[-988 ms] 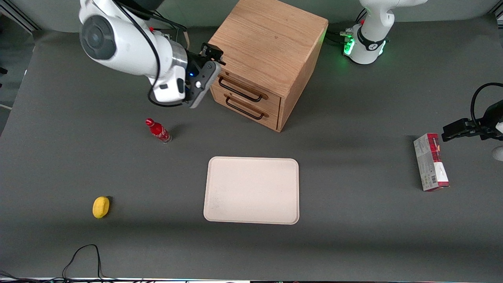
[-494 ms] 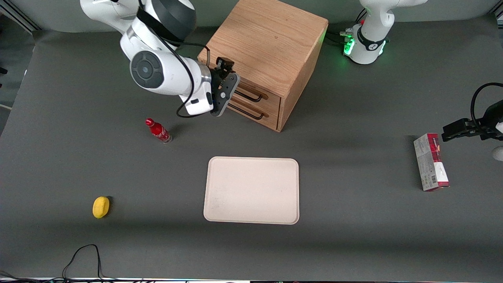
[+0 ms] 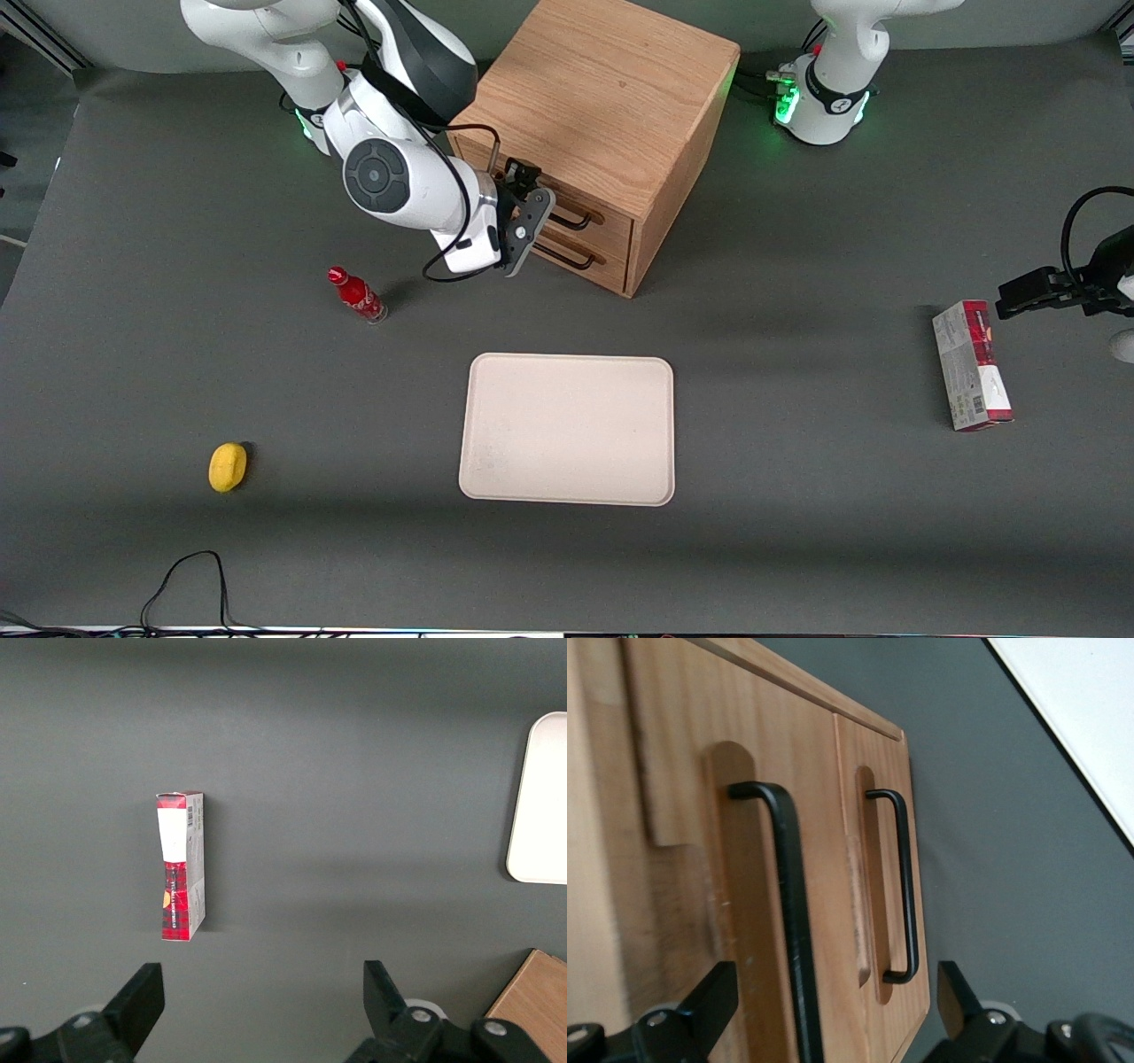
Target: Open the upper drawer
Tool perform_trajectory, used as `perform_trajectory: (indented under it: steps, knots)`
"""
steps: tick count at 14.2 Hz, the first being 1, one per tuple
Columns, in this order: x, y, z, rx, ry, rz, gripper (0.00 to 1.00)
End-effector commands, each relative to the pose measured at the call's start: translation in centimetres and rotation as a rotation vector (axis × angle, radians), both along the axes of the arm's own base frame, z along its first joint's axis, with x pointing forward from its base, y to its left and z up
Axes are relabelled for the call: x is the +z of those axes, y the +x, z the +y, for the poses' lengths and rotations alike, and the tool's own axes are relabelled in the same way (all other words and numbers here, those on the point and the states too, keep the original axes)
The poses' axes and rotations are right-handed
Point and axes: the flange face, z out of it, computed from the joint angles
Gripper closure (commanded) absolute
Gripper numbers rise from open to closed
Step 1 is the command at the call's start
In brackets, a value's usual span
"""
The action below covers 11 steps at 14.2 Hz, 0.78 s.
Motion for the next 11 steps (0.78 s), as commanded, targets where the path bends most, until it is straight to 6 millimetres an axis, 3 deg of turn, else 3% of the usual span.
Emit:
perform_trajectory:
  steps: [1,7,11]
  knots:
    - [-1.8,-0.1,0.3,0.026,-0.010,-0.046,0.00]
    - [-3.2,1.0,0.2,0.038,-0.030,-0.081,0.00]
    - [-3.0,4.8,-1.4,0.024,-0.046,-0.121,0.00]
